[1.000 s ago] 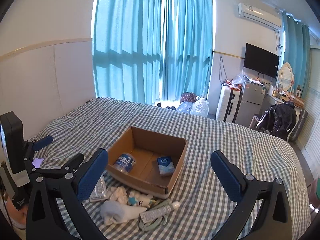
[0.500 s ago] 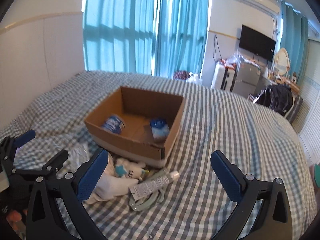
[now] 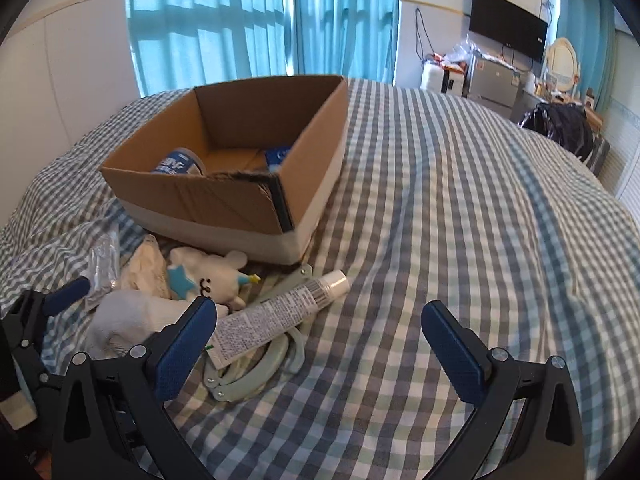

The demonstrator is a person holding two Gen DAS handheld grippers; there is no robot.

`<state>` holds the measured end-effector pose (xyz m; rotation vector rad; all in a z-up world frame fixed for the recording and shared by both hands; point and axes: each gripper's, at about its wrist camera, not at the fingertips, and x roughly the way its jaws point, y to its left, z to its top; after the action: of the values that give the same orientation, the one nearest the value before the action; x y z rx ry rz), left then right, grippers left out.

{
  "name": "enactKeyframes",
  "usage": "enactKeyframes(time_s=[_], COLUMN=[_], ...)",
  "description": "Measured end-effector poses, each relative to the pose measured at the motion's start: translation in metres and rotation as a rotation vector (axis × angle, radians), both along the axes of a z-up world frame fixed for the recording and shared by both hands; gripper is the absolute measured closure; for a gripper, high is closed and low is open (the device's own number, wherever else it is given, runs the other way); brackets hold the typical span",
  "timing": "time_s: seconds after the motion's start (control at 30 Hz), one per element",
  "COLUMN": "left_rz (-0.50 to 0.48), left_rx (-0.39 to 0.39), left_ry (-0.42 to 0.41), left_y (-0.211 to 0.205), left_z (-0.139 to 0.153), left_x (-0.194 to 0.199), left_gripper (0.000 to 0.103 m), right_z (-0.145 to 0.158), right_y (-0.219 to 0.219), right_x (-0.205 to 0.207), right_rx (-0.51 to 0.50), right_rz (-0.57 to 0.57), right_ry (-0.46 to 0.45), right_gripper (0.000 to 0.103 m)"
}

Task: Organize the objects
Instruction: 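Grasp the white mesh sock bundle with the left tool while the right tool grasps the toothpaste tube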

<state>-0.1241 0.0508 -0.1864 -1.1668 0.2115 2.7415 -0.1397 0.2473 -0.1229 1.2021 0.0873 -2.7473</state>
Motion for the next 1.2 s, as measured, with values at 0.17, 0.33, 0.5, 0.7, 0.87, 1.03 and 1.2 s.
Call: enactKeyframes(time_s=[0.17,0.33,0.5,0.7,0.87,1.03,1.2], left_rz=[-0.025,0.000,0.073,0.173,0.208,0.212,0.219], left_rx=[0.020,0.027,0.063,0.009,0.062,0.073,0.094], left_ry=[-0.021,-0.008,0.065,0.133,0.082,0.053,0.044], left_y=[-0.003,-0.019,-0.045,-0.073,-0.097,-0.104,-0.106], left_z=[0.001,0.018,0.052,0.062,0.047,0.035,0.034], left_x=[0.005,0.015,0.024,0.021,0.010,0.008,0.010], left_gripper=[0.027,0.030,0.030,0.030,0.030,0.030,0.030], right_z=[-0.007,-0.003,-0.001,-0.014,-0.025,-0.041,-0.041], right_y=[-0.002,-0.007,-0.015,-0.025,-0.035,-0.045,-0.048], right_x=[-0.001,0.006,0.006,-0.021,-0.033,-0.042,-0.036], right_rx=[0.016,0.029,0.011,-0.007,0.012,0.011,0.029], right_rz=[-0.011,-0.033,-0.034,-0.045,-0.042,-0.011,0.013], right_ry=[-0.034,-0.041,-0.059,-0.112,-0.119,-0.175,-0.184], right_gripper=[0.000,0.000,0.000,0.000,0.000,0.015,0.047])
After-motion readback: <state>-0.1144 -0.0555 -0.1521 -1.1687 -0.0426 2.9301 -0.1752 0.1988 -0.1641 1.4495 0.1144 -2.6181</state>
